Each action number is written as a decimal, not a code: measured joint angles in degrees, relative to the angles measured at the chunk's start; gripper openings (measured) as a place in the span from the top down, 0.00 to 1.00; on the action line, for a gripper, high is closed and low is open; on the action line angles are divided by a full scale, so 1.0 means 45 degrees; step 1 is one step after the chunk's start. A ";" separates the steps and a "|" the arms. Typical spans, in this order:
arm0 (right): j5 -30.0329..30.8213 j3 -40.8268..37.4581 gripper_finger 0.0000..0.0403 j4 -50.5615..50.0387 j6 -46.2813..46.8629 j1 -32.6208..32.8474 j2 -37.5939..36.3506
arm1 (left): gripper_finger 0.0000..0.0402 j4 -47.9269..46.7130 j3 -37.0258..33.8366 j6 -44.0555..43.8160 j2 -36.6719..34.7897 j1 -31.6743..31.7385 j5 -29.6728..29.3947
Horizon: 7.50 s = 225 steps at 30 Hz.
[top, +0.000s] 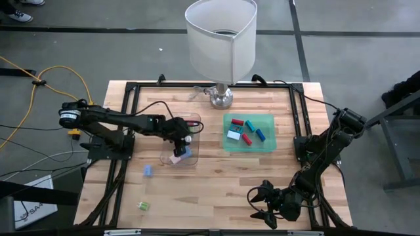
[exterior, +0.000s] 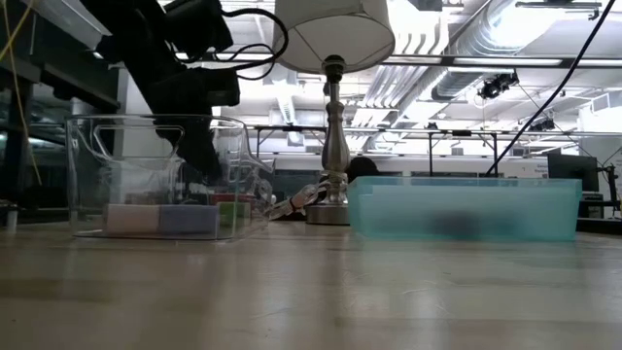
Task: Pick & Place Office items
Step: Put the purple charger adapter into the transparent bin, then put the green charger adapter into the transparent bin
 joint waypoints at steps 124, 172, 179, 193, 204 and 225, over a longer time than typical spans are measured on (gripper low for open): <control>-0.0002 0.0003 0.26 0.0000 0.0000 0.0002 -0.0002 | 0.61 -0.5669 0.2895 -0.8820 -0.1476 -1.4109 -0.2450; -0.0001 0.0000 0.26 0.0000 -0.0001 0.0001 0.0000 | 0.64 -0.7349 0.4214 -0.9780 0.1726 -1.6362 -0.3308; 0.0000 0.0000 0.26 0.0000 0.0003 0.0000 -0.0002 | 0.62 -0.6948 0.4214 -0.9380 0.2342 -1.6325 -0.3347; 0.0000 0.0000 0.26 0.0000 -0.0001 0.0002 -0.0001 | 0.50 -0.6796 0.4212 -0.9676 0.3109 -1.6315 -0.3565; -0.0002 0.0000 0.26 0.0000 -0.0002 -0.0003 0.0000 | 0.50 -0.6473 0.4209 -0.9873 0.3572 -1.6315 -0.3521; -0.0001 0.0000 0.26 0.0000 0.0003 0.0001 -0.0005 | 0.50 -0.6166 0.4200 -0.9754 0.4614 -1.6077 -0.2849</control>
